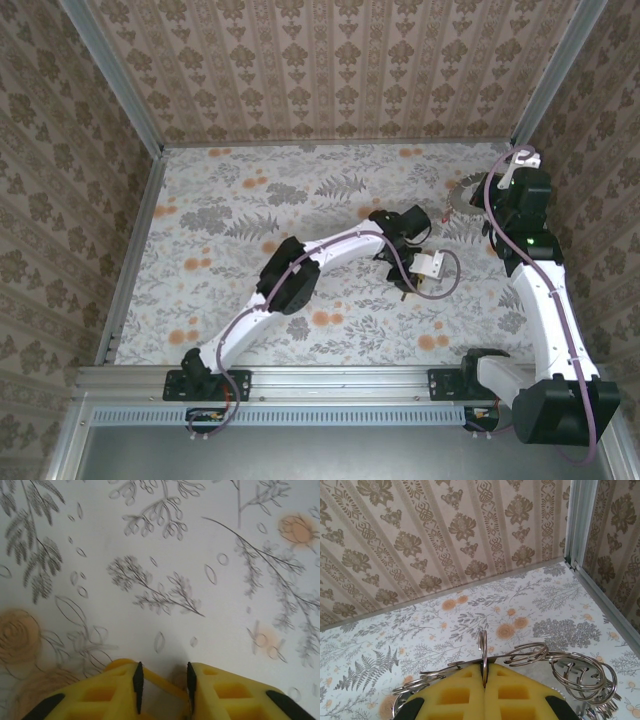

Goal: Put the keys on the keyring

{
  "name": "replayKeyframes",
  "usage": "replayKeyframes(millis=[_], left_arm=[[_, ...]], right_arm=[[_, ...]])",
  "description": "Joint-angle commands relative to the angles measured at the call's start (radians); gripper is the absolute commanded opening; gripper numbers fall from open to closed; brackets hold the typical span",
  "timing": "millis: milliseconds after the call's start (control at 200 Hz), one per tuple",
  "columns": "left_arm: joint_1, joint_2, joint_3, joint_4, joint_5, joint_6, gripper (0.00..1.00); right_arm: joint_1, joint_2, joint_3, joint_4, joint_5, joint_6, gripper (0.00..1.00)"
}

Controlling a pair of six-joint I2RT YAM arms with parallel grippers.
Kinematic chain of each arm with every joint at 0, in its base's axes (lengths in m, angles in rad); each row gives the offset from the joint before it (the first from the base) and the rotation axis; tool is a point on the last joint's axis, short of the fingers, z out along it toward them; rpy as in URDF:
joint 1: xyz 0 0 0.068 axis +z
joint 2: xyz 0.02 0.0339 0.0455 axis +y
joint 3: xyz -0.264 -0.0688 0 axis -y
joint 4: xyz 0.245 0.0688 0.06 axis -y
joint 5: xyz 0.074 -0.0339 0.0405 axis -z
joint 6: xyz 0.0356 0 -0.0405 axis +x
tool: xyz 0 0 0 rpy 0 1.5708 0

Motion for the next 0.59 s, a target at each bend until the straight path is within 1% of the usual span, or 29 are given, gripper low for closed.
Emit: replayKeyframes(millis=[0,90,185,315,460,590], left_arm=[[0.017,-0.062,-0.096,0.034,0.018,-0.015,0.37],[0.031,-0.089,-0.119,0.065,0.053,-0.035,0.41],[0.045,-0.100,-0.119,0.067,0.077,-0.043,0.43],[0.052,-0.109,-0.131,0.060,0.083,-0.023,0.46],[0.060,-0.120,-0.139,0.069,0.102,-0.044,0.48],[0.062,-0.155,-0.164,0.072,0.102,-0.025,0.50]], right_arm=[[-0.006,-0.022,0.028,0.036,-0.027,-0.016,0.00],[-0.006,-0.021,0.028,0.041,-0.040,-0.017,0.00],[-0.006,-0.021,0.028,0.041,-0.050,-0.018,0.00],[-0.006,-0.021,0.028,0.041,-0.060,-0.024,0.00],[-0.006,-0.027,0.022,0.047,-0.072,-0.032,0.00],[-0.006,-0.022,0.028,0.043,-0.090,-0.040,0.00]])
